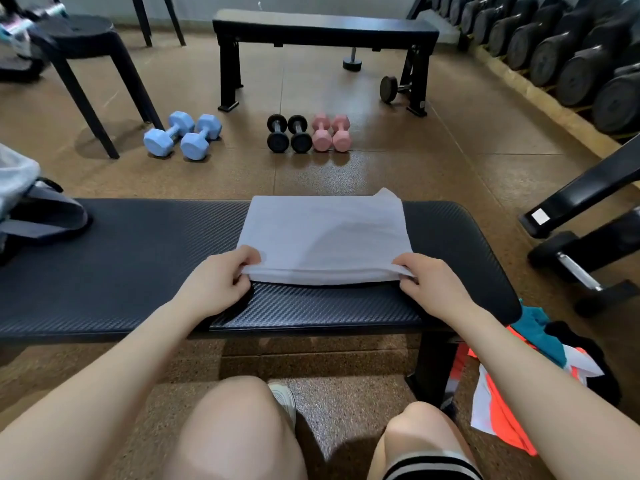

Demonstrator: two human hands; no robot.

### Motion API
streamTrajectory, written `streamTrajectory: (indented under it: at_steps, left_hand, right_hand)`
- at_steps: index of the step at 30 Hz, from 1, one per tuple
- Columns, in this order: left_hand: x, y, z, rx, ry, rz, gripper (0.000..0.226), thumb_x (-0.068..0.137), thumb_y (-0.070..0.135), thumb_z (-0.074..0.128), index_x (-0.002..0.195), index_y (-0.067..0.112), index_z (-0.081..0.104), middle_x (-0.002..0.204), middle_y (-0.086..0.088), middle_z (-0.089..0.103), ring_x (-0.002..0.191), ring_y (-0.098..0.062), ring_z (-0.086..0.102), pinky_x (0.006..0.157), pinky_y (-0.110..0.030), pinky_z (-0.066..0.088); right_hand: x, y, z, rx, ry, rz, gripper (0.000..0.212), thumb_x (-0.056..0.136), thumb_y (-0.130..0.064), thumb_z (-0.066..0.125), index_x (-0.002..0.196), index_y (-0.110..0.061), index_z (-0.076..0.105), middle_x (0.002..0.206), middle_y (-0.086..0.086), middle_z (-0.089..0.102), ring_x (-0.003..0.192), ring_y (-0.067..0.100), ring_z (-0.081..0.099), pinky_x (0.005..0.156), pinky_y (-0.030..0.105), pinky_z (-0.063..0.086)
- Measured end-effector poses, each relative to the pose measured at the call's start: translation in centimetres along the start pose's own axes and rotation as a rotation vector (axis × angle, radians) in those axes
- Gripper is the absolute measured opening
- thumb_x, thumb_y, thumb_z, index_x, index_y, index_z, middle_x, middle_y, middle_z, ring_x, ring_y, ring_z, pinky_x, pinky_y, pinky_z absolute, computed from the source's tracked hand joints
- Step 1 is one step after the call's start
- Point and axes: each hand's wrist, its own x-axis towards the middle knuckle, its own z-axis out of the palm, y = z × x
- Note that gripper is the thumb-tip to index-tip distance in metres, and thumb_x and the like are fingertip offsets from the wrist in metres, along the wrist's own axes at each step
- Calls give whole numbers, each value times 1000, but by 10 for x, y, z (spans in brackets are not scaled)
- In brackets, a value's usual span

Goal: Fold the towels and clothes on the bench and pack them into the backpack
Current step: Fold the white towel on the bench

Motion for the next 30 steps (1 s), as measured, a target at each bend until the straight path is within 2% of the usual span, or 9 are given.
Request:
streamTrajectory:
  at_steps: [2, 5, 7, 10, 12, 15, 19, 22, 30]
  left_hand:
    - [3, -1, -1, -188, 73, -82, 23, 86, 12, 58, 103, 26, 52, 90, -4, 65, 73, -22, 57, 68, -25, 42]
    - [11, -7, 2, -253, 135, -174, 15, 90, 23, 57, 104, 26, 53, 91, -7, 65, 79, -22, 57, 68, -20, 38]
    - [14, -7, 3, -231, 103, -168, 22, 88, 27, 59, 109, 21, 54, 88, -1, 62, 78, -20, 55, 68, -14, 36]
    - [14, -7, -2, -209, -31, -134, 44, 75, 29, 74, 110, 31, 47, 94, 10, 58, 83, -14, 56, 70, -20, 39]
    - [16, -12, -6, -232, -78, -132, 45, 74, 24, 76, 106, 36, 48, 95, 11, 61, 89, -13, 59, 76, -17, 41]
    - [16, -16, -12, -323, -75, -173, 31, 79, 18, 70, 97, 39, 57, 93, 9, 65, 89, -16, 61, 85, -30, 45]
    - [10, -10, -13, -358, 15, -183, 15, 87, 19, 61, 88, 33, 65, 85, 4, 67, 77, -13, 57, 75, -28, 42]
    - [0, 2, -18, -419, 80, -180, 10, 87, 17, 61, 90, 23, 68, 82, 1, 67, 72, -10, 55, 71, -23, 41]
    - [-22, 26, -41, -615, 187, -118, 28, 85, 8, 63, 77, 35, 69, 78, 11, 69, 73, -7, 58, 68, -25, 45]
  right_hand:
    - [5, 2, -1, 371, 34, 170, 10, 90, -11, 56, 94, -20, 58, 87, -2, 60, 71, 19, 63, 66, 21, 49]
    - [8, 8, -3, 743, 0, 260, 14, 85, -11, 65, 94, -21, 60, 92, -3, 67, 84, 16, 66, 78, 25, 53]
    - [8, 9, -6, 778, -71, 238, 34, 78, -7, 72, 106, -20, 58, 102, -4, 68, 93, 11, 65, 80, 22, 51]
    - [9, 11, -6, 801, -100, 249, 54, 79, 3, 68, 124, -19, 49, 110, 0, 63, 98, 9, 62, 80, 17, 51]
    - [12, 11, -3, 741, -16, 269, 36, 86, -2, 61, 120, -13, 56, 109, 3, 65, 99, 16, 62, 84, 22, 51]
    - [13, 7, 0, 700, 65, 275, 11, 92, -13, 55, 96, -14, 65, 95, 3, 67, 88, 18, 62, 83, 32, 51]
    - [13, 1, -6, 689, 38, 301, 6, 91, -13, 57, 91, -14, 63, 84, 1, 61, 69, 10, 52, 63, 22, 44]
    - [8, 1, -12, 696, -5, 294, 15, 86, -10, 63, 100, -13, 66, 86, -1, 64, 71, 7, 54, 64, 18, 40]
    - [-16, 8, -38, 1086, -76, 209, 19, 68, -14, 63, 85, -5, 65, 69, 0, 66, 62, 11, 60, 52, 18, 44]
